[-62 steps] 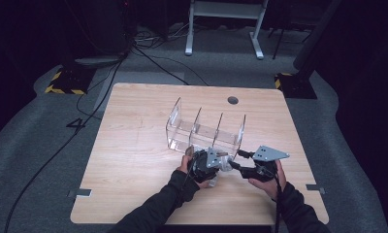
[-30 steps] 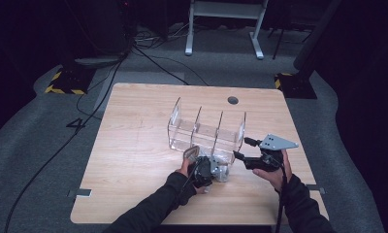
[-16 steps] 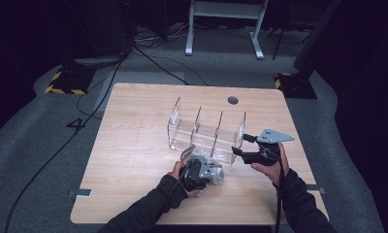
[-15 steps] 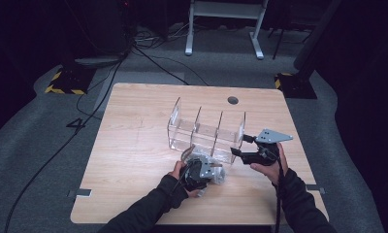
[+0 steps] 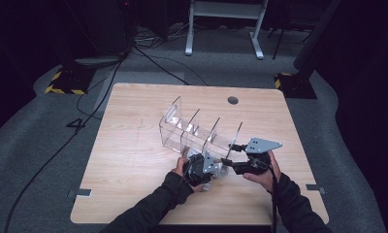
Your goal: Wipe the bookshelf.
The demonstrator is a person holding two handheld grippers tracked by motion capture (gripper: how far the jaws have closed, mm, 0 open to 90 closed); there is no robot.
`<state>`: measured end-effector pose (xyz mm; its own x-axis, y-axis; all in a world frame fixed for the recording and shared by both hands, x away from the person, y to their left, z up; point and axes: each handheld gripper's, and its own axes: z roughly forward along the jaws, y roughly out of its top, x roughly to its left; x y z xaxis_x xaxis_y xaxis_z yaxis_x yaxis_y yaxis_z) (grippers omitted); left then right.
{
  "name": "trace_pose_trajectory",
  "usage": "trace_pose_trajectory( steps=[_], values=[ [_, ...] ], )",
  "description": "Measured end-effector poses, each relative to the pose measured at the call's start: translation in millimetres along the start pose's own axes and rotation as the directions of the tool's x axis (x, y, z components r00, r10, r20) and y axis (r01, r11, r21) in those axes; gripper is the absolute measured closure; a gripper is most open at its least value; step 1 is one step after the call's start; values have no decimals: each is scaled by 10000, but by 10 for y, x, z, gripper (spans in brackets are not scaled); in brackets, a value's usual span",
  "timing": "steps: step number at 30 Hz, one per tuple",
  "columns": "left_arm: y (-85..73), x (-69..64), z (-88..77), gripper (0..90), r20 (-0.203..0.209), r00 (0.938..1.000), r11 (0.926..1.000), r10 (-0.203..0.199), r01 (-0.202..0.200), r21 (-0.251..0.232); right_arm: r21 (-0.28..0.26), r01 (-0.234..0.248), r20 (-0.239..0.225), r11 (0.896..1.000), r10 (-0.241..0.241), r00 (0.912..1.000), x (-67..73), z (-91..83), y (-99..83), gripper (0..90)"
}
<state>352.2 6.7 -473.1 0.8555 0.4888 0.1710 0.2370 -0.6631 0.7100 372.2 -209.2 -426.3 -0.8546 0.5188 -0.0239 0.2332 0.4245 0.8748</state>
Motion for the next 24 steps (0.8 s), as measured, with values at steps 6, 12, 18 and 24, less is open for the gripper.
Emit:
trace_pose_trajectory(
  steps=[6,12,18,24],
  values=[
    [43,-3,93,673,-36,9998,9998,188,-188,101,-113,-95,-20,9999,94,10000,6,1,-9,386],
    [41,22,202,688,396,9985,9954,385,-418,859,-173,-128,-108,9998,126,9999,12,-1,-13,387],
    [23,17,182,693,969,9936,9898,578,-697,1243,-243,-153,33,9996,154,9999,17,6,-21,386],
    [-119,-114,4,695,1948,9757,9848,1005,-1255,1204,-292,-104,264,9995,112,9996,33,23,-22,385]
  ],
)
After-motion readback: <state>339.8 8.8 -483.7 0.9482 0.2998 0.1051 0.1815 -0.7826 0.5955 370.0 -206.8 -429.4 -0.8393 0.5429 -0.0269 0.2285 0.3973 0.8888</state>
